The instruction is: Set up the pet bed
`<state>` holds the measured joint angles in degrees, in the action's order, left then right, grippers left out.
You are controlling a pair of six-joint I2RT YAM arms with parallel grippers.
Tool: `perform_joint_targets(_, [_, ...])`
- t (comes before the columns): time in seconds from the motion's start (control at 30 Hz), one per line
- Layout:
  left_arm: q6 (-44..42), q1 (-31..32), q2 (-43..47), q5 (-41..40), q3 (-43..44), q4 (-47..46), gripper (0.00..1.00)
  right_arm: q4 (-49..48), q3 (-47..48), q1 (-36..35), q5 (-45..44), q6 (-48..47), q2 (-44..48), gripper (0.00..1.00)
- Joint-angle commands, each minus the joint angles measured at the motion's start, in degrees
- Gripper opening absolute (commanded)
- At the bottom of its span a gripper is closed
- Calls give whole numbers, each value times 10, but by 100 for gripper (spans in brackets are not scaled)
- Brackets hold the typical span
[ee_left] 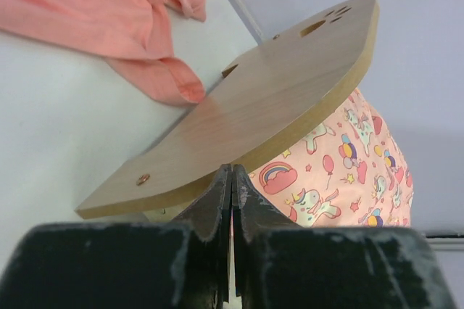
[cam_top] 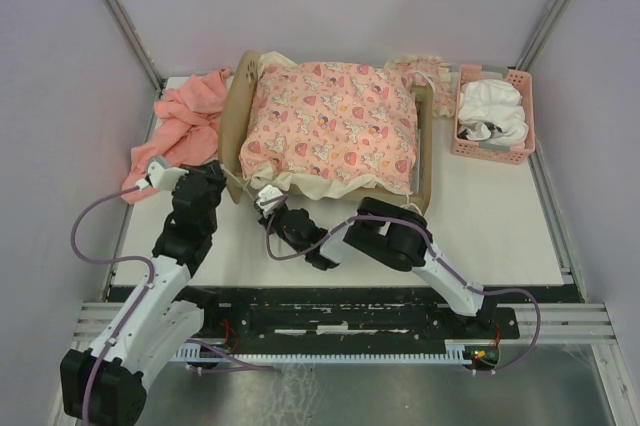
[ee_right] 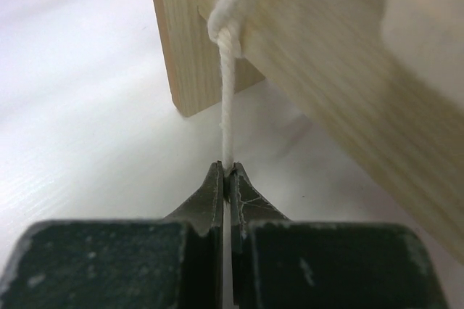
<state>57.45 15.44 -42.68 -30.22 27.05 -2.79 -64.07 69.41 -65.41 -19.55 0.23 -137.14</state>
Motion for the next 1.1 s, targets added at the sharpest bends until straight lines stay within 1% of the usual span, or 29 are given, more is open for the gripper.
perform_joint_targets(0.0, [-70,-2,3,-68,53,-9,3,31,15,5,-17,37,41,2])
perform_joint_targets(0.07, [-83,-2,-6,-69,67,-9,3,50,17,10,-38,64,44,2])
perform_joint_targets(0.17, [-93,-2,-18,-70,77,-4,3,51,4,20,-54,100,50,2])
perform_joint_targets(0.33, [-107,-2,-22,-83,80,-5,3,57,-13,28,-77,121,66,2])
perform_joint_targets(0.57, [-141,-2,-29,-103,124,15,3,49,-23,30,-83,164,64,2])
perform_joint_targets(0.67, [-139,-2,-34,-104,136,29,3,35,-31,28,-85,168,60,2])
perform_joint_targets(0.77, [-129,-2,-34,-109,121,39,3,30,-39,27,-92,168,62,2])
perform_joint_targets(0.93, [-120,-2,-39,-109,107,51,3,25,-42,27,-59,157,67,2])
perform_joint_targets(1.07, [-121,-2,-35,-127,108,67,3,25,-47,26,-63,157,72,2])
